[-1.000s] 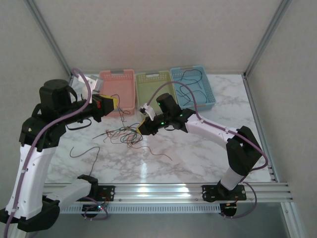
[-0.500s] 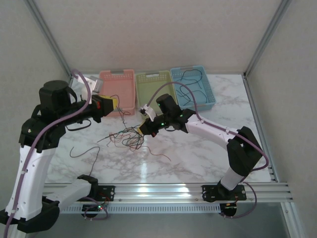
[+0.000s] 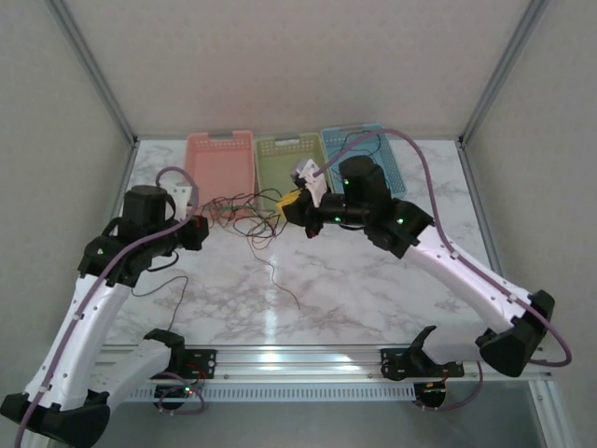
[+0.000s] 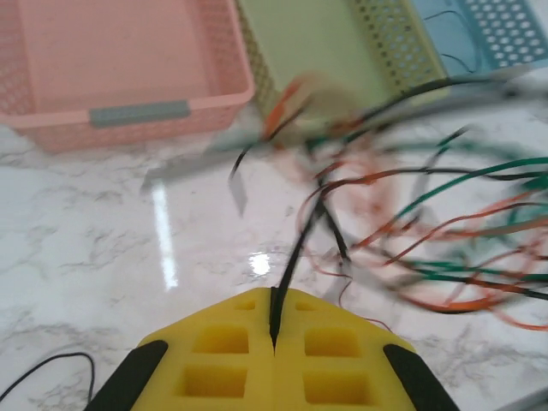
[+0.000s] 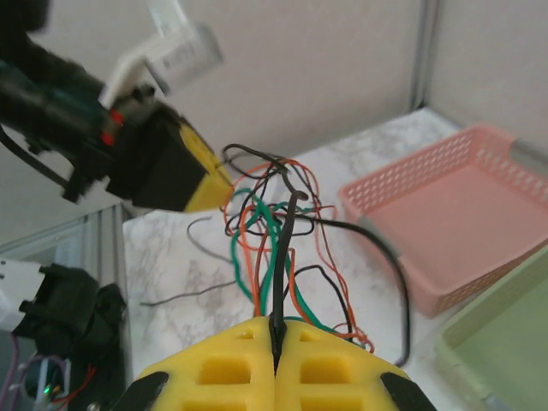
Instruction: Untangle the cables
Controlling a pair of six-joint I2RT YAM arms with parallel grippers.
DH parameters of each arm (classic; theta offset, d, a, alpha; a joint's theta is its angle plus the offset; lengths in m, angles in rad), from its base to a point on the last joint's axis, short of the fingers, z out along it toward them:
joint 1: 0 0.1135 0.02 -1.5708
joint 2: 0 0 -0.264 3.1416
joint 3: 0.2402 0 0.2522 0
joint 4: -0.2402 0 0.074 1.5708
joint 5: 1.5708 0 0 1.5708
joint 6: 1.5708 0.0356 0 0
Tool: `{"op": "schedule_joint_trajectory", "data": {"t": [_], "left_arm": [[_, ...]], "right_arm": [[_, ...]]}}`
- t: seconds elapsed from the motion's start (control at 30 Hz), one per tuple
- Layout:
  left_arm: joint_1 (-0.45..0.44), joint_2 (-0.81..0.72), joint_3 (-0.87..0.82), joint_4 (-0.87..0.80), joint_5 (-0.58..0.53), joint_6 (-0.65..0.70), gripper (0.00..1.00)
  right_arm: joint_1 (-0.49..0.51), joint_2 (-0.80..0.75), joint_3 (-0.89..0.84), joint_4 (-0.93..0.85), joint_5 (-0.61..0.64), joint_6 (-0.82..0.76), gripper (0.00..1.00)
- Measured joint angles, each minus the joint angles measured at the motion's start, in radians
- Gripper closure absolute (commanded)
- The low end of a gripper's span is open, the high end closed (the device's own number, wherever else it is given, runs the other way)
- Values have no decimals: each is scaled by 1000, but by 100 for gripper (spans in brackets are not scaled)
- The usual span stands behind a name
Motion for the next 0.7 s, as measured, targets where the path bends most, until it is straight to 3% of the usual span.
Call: {"op": "schedule_joint_trajectory", "data": {"t": [0.27,0.6,0.7], "left_arm": [[101,4,-40,8,-76,-33,100],[169,34,-42,9,-92,-43,100],[182,34,-42,22,-58,-43,100]], "right_arm": [[-10,-179,-3,-34,181,-23,100],[-32,-104,37,-307,342,-89,100],[-62,-111,29,-322,331,-81,100]]}}
